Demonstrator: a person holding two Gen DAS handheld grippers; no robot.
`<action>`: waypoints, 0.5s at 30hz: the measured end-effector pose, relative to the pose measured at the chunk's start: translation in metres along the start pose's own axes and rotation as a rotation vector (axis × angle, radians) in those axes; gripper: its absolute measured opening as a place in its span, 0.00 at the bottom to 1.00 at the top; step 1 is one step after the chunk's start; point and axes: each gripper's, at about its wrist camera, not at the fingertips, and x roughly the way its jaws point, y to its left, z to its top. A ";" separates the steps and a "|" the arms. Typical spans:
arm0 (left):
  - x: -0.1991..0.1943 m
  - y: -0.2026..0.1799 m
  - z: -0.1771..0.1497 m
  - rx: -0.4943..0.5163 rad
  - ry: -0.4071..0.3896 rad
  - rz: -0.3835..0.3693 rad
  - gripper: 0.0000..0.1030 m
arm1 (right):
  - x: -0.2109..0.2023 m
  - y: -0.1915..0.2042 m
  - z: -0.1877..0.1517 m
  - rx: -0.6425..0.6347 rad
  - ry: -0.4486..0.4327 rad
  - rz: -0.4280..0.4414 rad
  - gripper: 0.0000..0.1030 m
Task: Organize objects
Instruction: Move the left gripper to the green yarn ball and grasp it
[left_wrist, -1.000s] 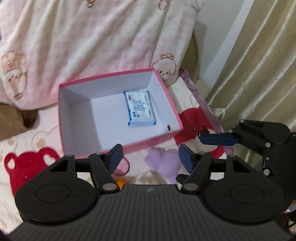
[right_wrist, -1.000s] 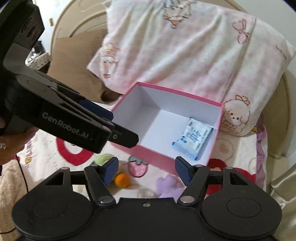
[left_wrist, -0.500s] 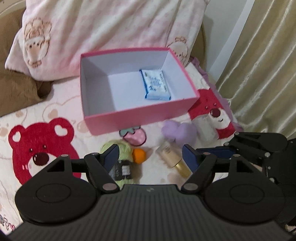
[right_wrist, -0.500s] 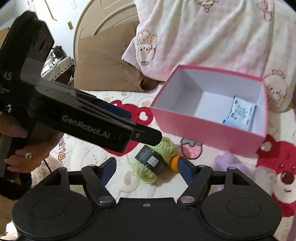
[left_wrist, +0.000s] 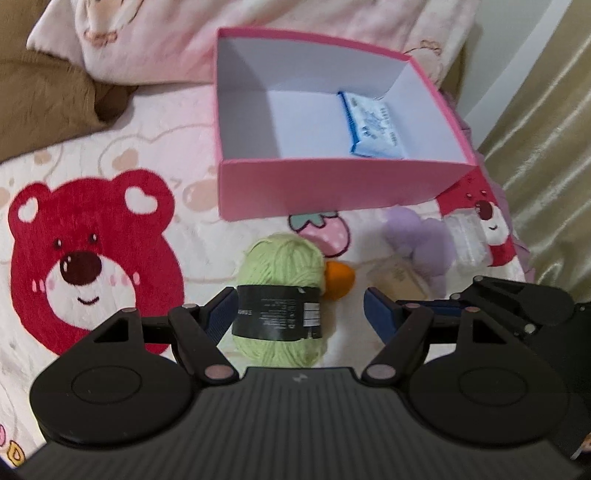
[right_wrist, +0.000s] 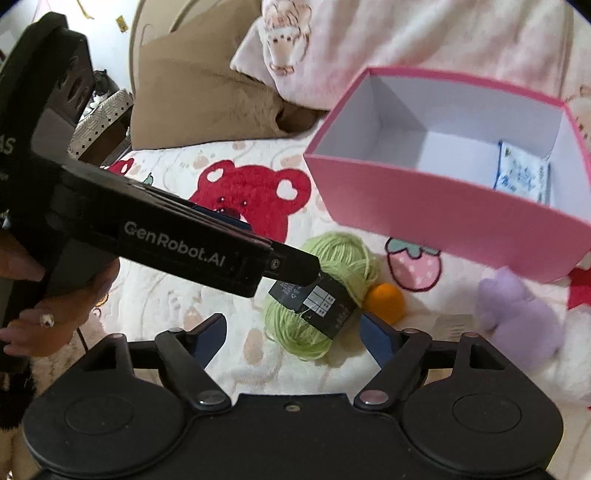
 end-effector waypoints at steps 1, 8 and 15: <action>0.005 0.002 0.000 0.000 0.006 0.008 0.72 | 0.006 -0.001 0.000 0.003 0.002 -0.004 0.81; 0.040 0.021 -0.003 0.005 0.060 0.054 0.72 | 0.046 -0.007 -0.019 0.042 -0.020 -0.013 0.82; 0.064 0.037 -0.008 -0.102 0.098 -0.044 0.80 | 0.080 -0.026 -0.029 0.158 -0.051 0.022 0.82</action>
